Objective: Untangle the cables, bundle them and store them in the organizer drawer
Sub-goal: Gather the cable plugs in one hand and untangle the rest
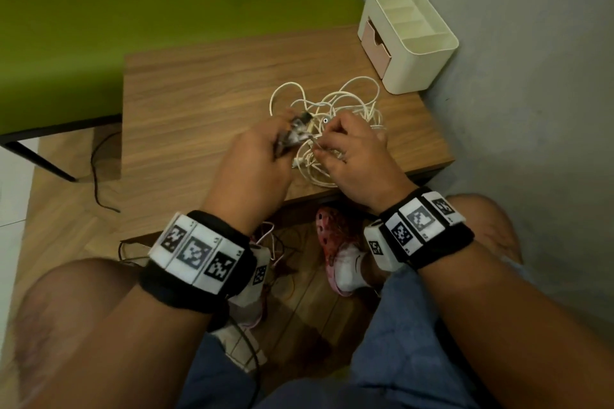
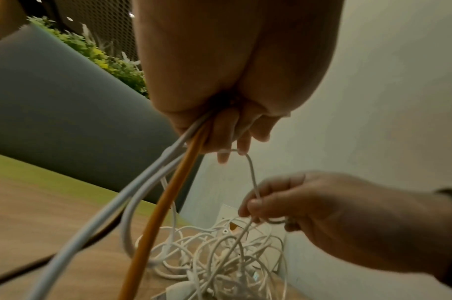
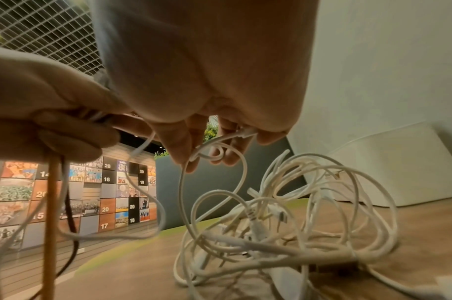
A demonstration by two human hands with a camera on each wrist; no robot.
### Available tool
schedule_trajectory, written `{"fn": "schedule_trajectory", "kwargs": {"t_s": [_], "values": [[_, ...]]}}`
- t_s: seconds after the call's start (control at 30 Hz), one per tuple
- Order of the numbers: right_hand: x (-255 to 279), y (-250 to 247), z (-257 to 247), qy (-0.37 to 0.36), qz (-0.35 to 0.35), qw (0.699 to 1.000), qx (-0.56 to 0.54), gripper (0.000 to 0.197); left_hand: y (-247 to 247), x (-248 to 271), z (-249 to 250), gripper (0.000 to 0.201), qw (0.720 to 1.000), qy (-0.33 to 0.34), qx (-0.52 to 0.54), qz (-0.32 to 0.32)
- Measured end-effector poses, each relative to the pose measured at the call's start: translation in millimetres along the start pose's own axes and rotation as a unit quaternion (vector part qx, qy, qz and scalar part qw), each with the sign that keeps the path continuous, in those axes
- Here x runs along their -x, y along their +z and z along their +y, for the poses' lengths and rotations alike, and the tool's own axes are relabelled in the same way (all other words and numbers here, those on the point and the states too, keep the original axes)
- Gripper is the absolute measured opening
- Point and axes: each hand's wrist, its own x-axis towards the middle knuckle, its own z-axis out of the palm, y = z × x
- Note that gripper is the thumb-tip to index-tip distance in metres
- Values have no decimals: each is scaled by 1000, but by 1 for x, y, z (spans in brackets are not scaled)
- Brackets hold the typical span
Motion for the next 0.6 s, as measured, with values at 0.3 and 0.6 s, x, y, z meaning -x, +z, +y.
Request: {"fn": "schedule_trajectory", "kwargs": {"t_s": [0.3,0.6], "values": [[6,-6,8,79,-26,996,-34,59,-9,-4,-10,25,990,-97,86,61],[11,-30,-22,14,18,984,-175,51,-18,7,-2,20,992,-95,78,3]]}}
